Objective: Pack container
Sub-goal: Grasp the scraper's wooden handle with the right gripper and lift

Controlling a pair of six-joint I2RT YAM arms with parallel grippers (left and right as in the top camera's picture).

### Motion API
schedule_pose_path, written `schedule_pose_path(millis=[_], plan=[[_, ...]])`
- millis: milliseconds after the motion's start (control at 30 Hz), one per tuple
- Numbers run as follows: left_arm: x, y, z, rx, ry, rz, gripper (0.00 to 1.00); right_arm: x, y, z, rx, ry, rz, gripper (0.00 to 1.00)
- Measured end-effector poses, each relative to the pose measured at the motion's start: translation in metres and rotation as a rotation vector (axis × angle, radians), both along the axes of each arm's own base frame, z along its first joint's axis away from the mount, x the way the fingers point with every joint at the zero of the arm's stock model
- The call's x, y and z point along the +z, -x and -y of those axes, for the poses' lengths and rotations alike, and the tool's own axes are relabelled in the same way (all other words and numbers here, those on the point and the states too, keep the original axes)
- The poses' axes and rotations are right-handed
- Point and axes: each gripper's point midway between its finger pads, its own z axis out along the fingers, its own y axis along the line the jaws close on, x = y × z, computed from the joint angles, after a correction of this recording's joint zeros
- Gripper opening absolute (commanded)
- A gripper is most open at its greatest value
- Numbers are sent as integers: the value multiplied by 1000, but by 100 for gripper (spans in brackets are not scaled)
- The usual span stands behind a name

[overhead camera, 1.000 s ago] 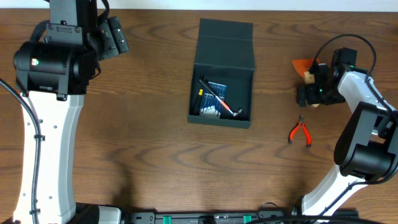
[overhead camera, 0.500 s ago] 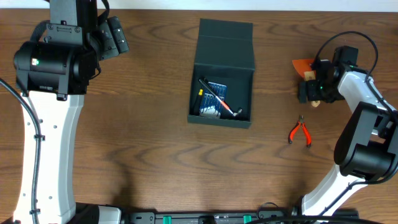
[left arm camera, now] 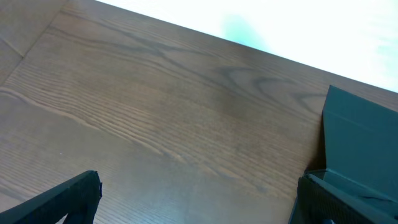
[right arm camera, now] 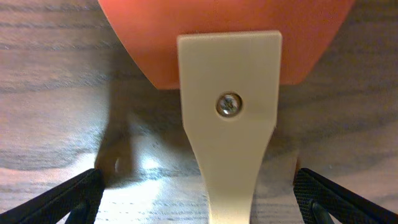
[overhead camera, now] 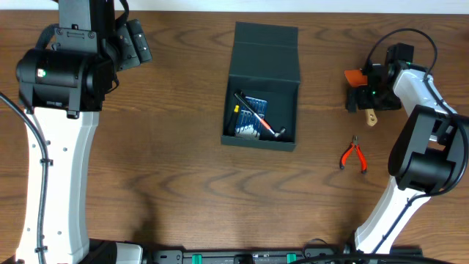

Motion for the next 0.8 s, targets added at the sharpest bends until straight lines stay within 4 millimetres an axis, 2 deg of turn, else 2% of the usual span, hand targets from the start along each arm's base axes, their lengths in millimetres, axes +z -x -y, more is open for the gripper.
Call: schedule_pose_path(millis=[133,333,433,633,700,800], plan=[[0,0,0,0,0,0,99,0,0,-1,2,0,0,95],[0,0,0,0,0,0,99,0,1,0,-7,12,-12,78],[0,0,0,0,0,0,99,0,3,0,-4,21,-23,60],[0,0,0,0,0,0,99,0,6,2,-11,35,-38,46],[0,0,0,0,0,0,98,0,7,2,-8,39,-42,35],[0,0,0,0,0,0,99,0,9,3,-11,45,-50,25]])
